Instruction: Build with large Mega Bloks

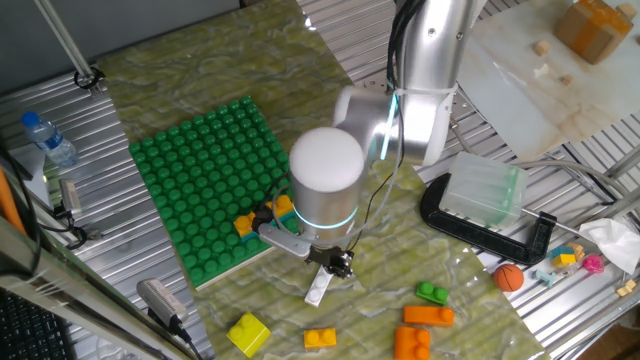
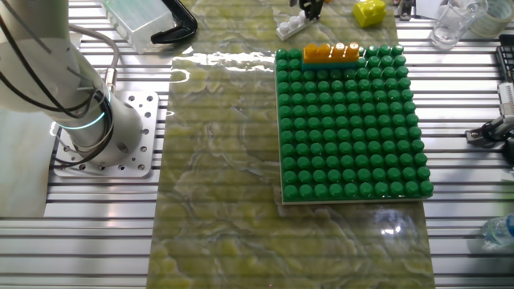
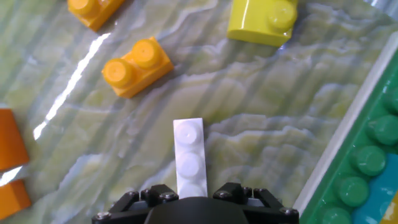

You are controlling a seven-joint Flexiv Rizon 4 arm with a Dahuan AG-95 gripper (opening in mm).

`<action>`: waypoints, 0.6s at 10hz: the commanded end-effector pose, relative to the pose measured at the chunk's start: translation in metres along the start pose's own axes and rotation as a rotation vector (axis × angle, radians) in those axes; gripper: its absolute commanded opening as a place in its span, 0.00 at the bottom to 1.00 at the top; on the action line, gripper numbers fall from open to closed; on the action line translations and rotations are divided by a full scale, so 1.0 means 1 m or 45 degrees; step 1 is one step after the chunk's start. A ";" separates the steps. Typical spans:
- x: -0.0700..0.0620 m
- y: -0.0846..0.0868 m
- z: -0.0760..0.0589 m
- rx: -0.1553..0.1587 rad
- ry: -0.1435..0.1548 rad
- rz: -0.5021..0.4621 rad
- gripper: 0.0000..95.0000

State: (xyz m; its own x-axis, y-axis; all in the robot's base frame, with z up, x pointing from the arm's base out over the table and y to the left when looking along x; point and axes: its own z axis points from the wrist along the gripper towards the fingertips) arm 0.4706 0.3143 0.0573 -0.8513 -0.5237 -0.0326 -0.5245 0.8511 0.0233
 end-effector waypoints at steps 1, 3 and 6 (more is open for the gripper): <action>0.002 -0.001 -0.001 0.003 0.029 -0.065 0.60; 0.002 0.001 -0.001 -0.004 0.012 -0.148 0.60; 0.006 0.033 0.006 0.036 0.040 -0.113 0.60</action>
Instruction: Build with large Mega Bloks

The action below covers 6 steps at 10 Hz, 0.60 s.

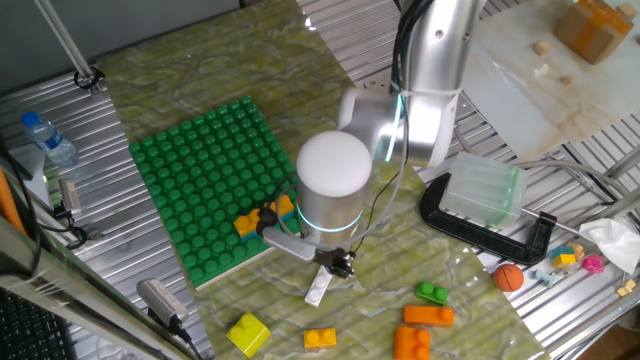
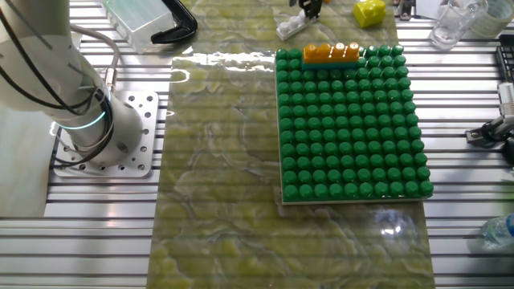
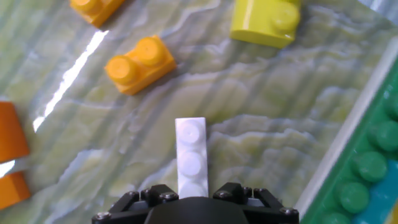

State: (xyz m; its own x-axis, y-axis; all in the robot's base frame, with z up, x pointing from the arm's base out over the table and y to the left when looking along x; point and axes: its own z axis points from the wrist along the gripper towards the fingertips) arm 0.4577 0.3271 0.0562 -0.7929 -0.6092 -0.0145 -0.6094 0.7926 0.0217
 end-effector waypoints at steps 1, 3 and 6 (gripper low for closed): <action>0.002 0.017 0.009 0.048 0.022 0.028 0.60; 0.005 0.013 0.010 0.053 0.022 0.032 0.60; 0.008 0.005 0.013 0.056 0.020 0.017 0.60</action>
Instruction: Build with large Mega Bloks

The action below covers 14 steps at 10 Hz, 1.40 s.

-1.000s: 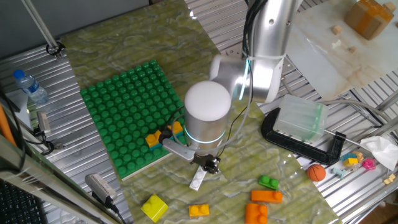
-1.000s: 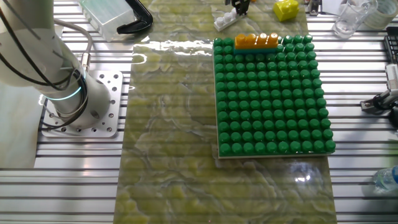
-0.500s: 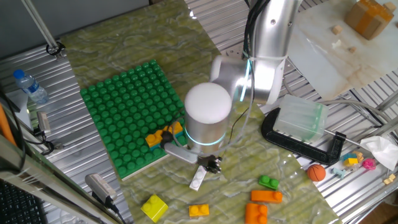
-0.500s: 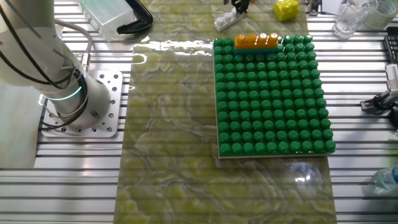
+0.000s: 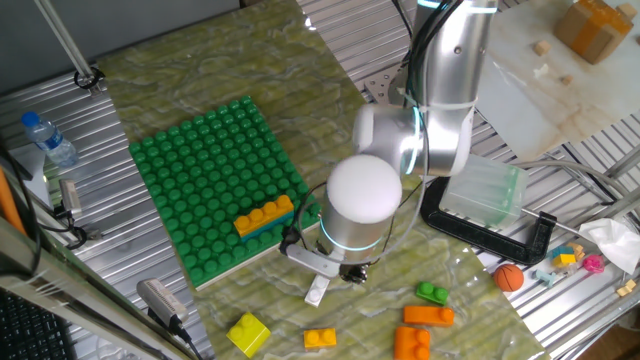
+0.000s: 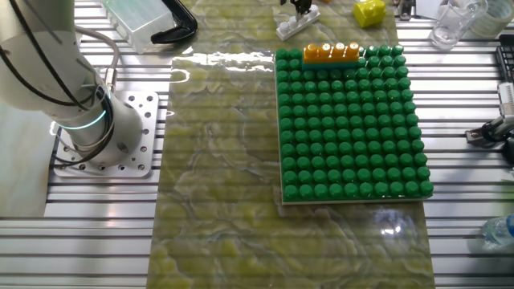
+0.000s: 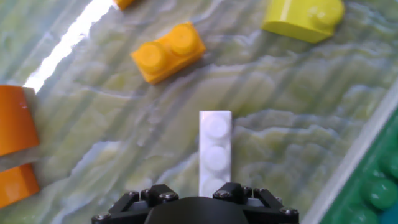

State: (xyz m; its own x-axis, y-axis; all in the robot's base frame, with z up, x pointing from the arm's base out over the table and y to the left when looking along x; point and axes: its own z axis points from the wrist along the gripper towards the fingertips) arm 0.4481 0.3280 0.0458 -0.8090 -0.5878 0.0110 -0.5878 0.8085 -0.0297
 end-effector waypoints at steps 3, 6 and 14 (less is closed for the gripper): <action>0.000 -0.004 0.014 -0.019 -0.022 -0.021 0.60; -0.001 -0.006 0.022 -0.016 -0.026 -0.023 0.60; -0.007 -0.008 0.036 -0.013 -0.037 -0.035 0.40</action>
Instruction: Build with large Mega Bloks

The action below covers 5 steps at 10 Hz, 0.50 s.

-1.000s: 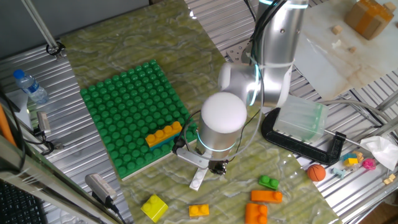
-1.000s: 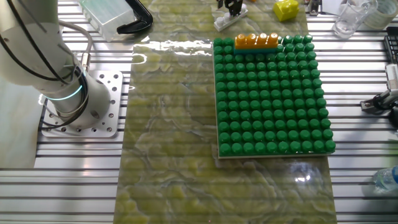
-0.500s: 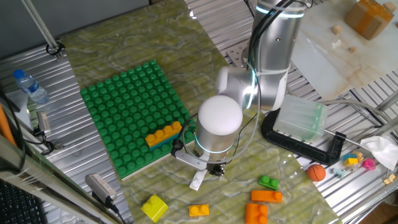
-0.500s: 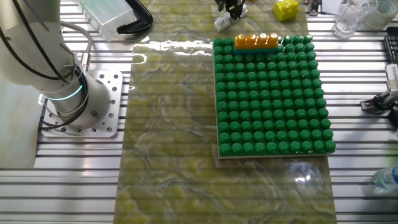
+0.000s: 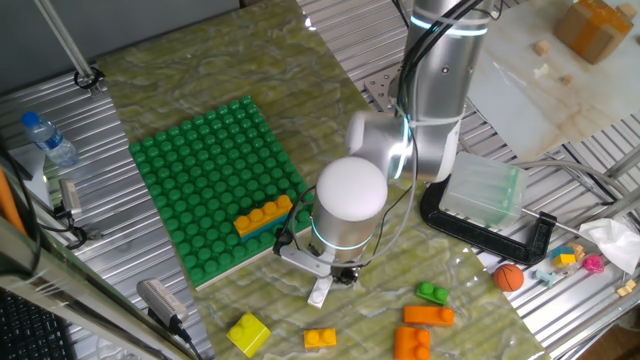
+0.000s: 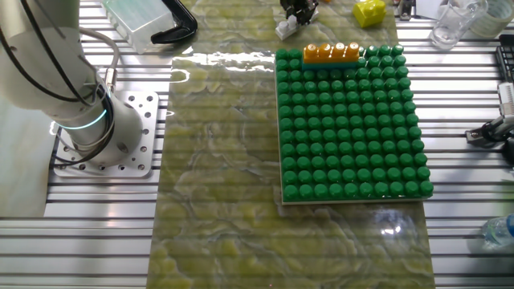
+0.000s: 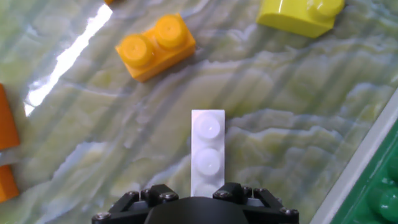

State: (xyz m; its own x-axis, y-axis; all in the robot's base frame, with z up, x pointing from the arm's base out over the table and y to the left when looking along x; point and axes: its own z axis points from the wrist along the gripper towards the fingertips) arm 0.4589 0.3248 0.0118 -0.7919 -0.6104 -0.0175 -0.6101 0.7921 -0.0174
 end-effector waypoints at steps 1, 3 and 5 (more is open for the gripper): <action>0.000 -0.001 0.001 0.002 0.000 0.001 0.40; 0.000 0.000 -0.001 0.007 0.002 0.017 0.40; 0.000 0.001 -0.013 0.014 0.009 0.031 0.00</action>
State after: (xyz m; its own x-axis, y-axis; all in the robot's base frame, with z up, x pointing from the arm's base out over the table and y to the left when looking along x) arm 0.4584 0.3263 0.0250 -0.8080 -0.5890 -0.0122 -0.5885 0.8079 -0.0305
